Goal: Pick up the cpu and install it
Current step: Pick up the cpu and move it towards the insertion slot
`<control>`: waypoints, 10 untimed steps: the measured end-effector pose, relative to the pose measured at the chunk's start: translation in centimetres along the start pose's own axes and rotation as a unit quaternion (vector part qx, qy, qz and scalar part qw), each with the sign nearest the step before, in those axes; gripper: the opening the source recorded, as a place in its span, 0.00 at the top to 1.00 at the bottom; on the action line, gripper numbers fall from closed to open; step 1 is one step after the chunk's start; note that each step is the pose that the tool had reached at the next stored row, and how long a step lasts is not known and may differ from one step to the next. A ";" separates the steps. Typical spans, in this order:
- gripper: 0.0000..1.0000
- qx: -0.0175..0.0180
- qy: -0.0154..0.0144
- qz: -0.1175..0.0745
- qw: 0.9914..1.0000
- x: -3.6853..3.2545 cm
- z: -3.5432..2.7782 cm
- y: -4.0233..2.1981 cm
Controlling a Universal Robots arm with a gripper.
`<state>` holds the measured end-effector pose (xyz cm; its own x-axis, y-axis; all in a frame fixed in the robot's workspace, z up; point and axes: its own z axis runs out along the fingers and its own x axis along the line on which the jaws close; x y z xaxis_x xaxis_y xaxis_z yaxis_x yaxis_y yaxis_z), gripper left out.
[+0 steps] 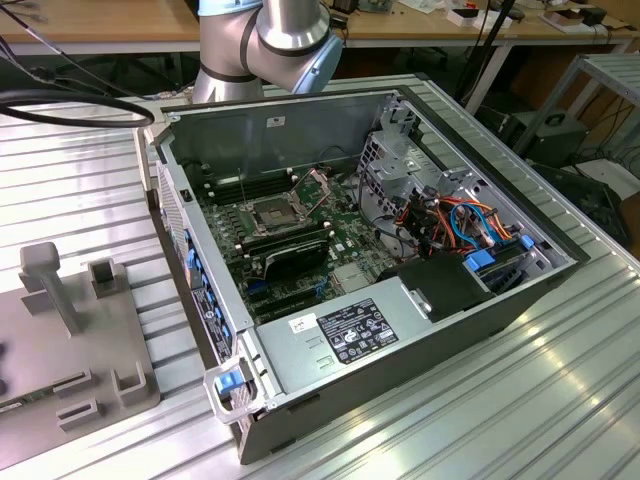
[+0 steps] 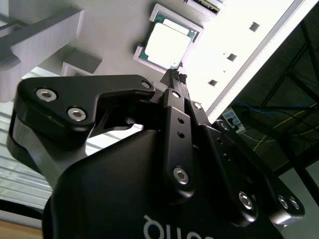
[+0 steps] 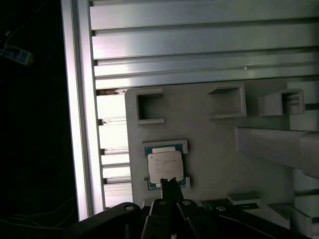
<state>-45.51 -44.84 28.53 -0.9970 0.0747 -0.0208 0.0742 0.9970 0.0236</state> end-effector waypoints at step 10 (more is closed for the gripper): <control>0.89 0.000 0.000 0.000 1.000 0.03 1.45 -0.03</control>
<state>-45.51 -44.84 27.08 -0.9970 0.0747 -0.0208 0.0742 0.9970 0.0235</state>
